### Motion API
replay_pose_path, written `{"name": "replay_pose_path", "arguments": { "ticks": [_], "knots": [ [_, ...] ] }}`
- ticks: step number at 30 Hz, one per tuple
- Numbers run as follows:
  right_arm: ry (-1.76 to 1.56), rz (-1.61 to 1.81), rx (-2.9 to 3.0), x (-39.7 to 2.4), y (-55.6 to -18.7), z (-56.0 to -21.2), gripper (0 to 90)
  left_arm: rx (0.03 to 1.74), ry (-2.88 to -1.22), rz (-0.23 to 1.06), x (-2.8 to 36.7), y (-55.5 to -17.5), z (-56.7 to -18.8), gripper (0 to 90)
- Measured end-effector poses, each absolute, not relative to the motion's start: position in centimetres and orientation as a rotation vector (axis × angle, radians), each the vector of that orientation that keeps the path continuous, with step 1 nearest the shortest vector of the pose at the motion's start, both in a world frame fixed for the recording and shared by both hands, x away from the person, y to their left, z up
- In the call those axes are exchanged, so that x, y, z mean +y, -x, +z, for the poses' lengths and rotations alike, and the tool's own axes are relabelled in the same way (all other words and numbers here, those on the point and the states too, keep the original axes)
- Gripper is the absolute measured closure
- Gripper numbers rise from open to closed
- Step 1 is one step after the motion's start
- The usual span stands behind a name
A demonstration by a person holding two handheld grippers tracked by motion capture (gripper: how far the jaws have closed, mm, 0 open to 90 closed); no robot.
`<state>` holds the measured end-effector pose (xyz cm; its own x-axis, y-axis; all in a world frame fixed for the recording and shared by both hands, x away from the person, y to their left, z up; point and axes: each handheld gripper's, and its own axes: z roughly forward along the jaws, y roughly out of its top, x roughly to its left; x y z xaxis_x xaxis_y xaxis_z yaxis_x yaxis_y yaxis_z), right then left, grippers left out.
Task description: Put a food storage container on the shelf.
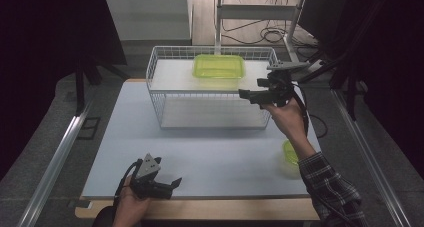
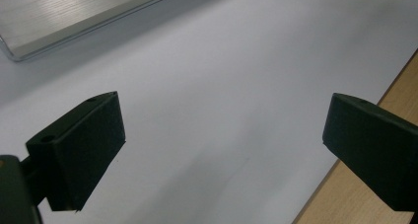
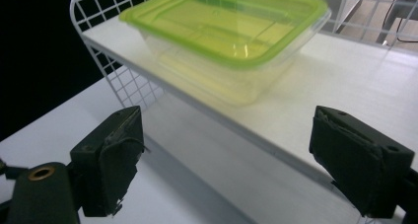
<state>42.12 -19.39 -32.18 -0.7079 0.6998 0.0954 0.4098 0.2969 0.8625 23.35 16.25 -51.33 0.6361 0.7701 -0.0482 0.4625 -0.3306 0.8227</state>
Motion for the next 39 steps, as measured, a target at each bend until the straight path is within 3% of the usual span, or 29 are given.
{"name": "replay_pose_path", "arguments": {
  "ticks": [13, 39],
  "knots": [
    [-0.889, 1.313, 2.328, -20.0, -39.4, -34.6, 6.7, 0.956, -1.986, 0.449, 16.2, -23.3, -51.4, 3.2],
    [-0.872, 1.386, 2.336, -22.4, -33.6, -40.5, 4.3, 0.930, -2.008, 0.464, 16.0, -23.3, -51.4, 3.4]
  ]
}}
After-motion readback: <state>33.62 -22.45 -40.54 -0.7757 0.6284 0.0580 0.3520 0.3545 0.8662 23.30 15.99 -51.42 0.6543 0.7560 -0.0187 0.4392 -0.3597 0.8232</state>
